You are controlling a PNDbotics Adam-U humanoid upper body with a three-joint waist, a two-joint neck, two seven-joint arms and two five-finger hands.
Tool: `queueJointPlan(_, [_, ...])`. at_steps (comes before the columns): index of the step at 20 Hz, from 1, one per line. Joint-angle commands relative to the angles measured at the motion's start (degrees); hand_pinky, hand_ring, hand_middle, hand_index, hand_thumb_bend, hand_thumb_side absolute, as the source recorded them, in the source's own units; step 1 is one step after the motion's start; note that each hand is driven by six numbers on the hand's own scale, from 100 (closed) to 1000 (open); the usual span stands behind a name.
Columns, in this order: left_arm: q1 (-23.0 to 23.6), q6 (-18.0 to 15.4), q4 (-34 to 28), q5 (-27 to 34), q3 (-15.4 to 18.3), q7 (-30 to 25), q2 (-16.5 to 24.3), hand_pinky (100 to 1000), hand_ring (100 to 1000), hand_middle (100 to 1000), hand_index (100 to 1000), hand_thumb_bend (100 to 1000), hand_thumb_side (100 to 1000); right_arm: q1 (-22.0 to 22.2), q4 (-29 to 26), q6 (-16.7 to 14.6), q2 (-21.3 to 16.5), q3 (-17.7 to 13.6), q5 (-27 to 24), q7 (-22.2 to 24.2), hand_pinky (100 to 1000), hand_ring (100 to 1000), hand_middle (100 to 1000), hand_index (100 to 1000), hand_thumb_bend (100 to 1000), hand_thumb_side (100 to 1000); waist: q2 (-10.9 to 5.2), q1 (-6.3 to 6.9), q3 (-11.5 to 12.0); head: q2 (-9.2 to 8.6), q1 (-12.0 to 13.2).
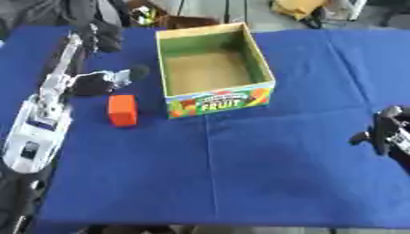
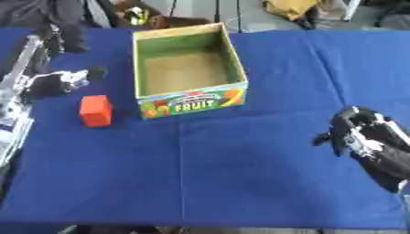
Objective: Pick up objects on the table and place them in the box.
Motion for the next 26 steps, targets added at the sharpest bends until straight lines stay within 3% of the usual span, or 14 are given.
queueJointPlan(1, [-0.88,0.17,-0.64,-1.06,0.81,-0.97,1.78,744,656,625,767,742,401,-0.3,-0.51,-0.09,-0.8,-0.59,0.16,0.18,587,308,342,382,100,161,-0.88,0.12,-0.06,0.33,-0.28])
queueJointPlan(5, [-3.45,3.27,4.33,-4.22,-3.88,-4.12,6.79,752,668,639,784,625,369,-0.12,-0.45,-0.08,-1.23,-0.57,0.28,0.19,587,308,342,382,100,160,-1.12,0.58,-0.1,0.33,-1.18])
queueJointPlan(11, [-5.26,4.93,9.44,-10.21,-6.1,-10.11,14.54,764,690,668,815,620,353,-0.24,-0.42,0.01,-0.89,-0.39,0.27,0.36,587,308,342,382,100,161,-0.99,0.3,-0.67,0.33,-1.21])
queueJointPlan(26, [-5.16,2.58,9.9,-26.31,-4.11,-26.22,12.52,718,646,632,817,632,350,-0.12,-0.28,0.13,-0.75,-0.44,0.33,0.4,587,310,342,382,100,161,-1.09,0.36,-0.56,0.33,-2.02])
